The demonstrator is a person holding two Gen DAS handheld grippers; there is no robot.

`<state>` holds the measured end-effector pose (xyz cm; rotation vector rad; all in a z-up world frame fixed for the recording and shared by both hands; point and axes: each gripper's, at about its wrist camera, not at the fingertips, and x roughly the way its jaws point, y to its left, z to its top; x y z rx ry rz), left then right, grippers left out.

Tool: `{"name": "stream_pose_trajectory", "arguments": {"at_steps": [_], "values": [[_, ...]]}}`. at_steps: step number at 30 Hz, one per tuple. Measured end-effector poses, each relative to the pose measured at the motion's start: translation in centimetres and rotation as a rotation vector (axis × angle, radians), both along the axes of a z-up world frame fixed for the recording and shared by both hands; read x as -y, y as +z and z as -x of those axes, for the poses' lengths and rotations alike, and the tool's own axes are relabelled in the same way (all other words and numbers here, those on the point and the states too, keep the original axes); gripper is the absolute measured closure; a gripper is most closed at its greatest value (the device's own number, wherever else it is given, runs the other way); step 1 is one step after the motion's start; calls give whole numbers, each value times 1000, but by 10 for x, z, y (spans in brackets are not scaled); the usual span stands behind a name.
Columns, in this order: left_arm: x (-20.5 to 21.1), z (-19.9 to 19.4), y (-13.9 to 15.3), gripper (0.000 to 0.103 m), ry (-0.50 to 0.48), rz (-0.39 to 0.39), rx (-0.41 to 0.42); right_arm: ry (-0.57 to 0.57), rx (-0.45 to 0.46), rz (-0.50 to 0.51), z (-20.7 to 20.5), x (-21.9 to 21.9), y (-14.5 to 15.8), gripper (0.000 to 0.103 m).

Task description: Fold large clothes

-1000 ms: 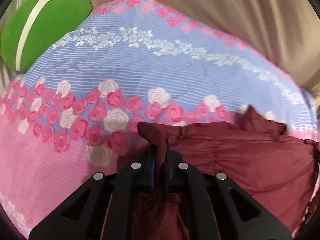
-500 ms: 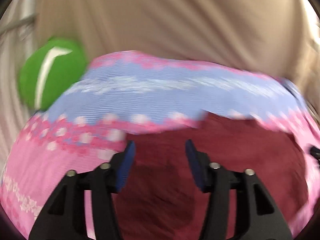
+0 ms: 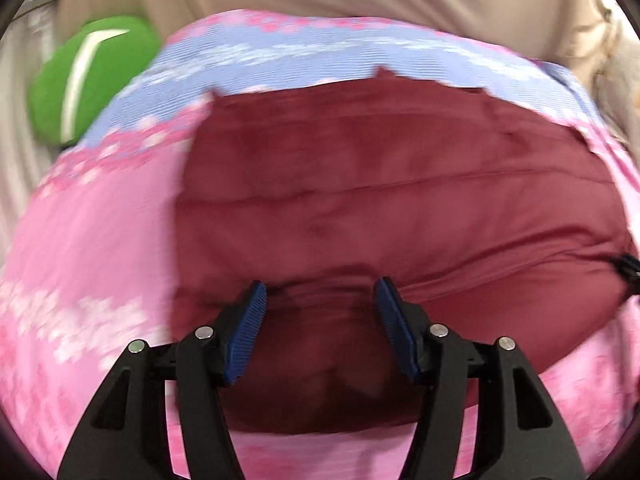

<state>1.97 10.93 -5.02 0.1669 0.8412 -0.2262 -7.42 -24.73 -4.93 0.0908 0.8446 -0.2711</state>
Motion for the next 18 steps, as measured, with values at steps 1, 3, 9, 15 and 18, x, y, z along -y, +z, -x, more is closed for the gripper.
{"name": "stream_pose_trajectory", "arguments": {"at_steps": [1, 3, 9, 15, 18], "values": [[-8, -1, -1, 42, 18, 4, -3, -38, 1, -24, 8, 15, -3, 82], [-23, 0, -2, 39, 42, 39, -25, -91, -2, -34, 17, 28, -6, 82], [-17, 19, 13, 41, 59, 47, -3, -80, 92, -66, 29, -5, 25, 74], [-2, 22, 7, 41, 48, 28, 7, 25, -2, -6, 6, -47, -10, 75], [-4, 20, 5, 41, 53, 32, 2, 31, -6, 14, 7, -50, -3, 76]]}}
